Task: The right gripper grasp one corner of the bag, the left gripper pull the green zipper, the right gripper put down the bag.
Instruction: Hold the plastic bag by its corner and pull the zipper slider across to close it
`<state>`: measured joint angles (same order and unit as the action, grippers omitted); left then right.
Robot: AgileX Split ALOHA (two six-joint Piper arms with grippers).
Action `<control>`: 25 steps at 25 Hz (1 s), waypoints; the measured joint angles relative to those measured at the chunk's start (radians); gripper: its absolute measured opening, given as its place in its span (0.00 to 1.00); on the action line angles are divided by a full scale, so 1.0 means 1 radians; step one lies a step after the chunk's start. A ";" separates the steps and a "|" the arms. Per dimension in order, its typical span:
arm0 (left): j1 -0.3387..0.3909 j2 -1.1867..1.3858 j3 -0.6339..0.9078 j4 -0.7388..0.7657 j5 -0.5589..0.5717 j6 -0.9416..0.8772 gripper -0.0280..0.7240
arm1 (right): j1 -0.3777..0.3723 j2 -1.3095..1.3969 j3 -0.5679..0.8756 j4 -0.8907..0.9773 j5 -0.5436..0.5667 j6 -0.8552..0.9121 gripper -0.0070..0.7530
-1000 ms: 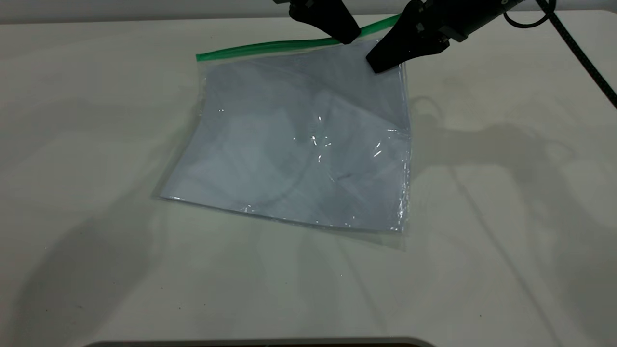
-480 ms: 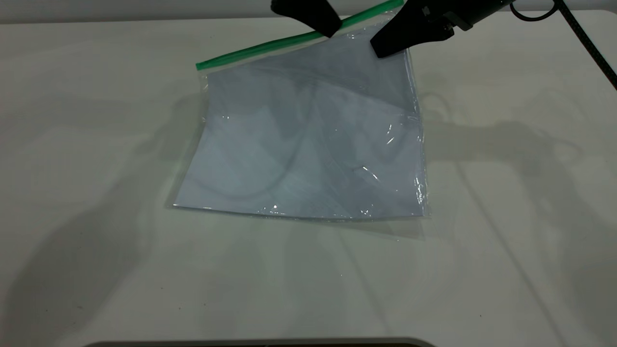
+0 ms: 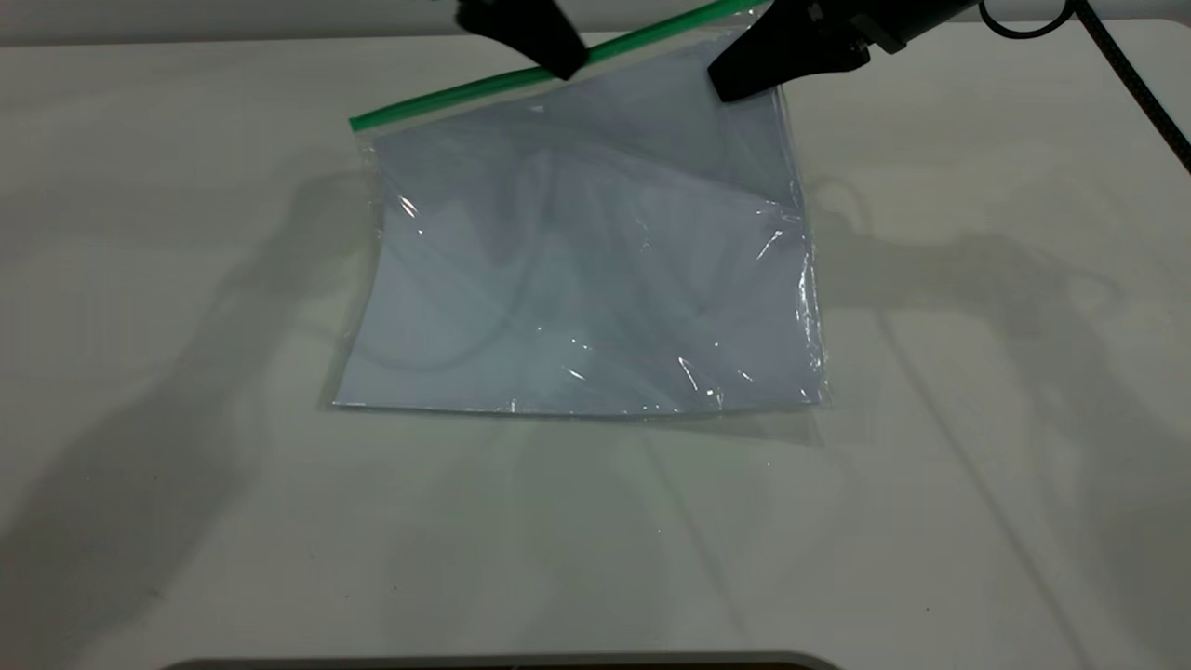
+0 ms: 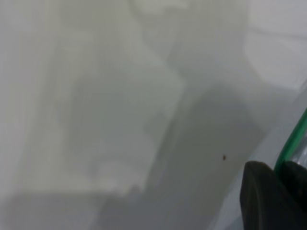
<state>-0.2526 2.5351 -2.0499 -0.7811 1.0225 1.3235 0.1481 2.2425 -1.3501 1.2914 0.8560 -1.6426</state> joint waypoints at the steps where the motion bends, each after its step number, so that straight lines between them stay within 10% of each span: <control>1: 0.013 0.002 0.000 0.004 0.006 -0.007 0.12 | 0.000 0.000 0.000 0.003 0.000 -0.001 0.06; 25: 0.232 0.043 0.000 0.141 0.034 -0.093 0.14 | 0.000 -0.001 0.000 0.025 -0.011 -0.020 0.06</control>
<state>-0.0211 2.5779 -2.0499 -0.6404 1.0563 1.2302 0.1481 2.2414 -1.3501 1.3165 0.8454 -1.6623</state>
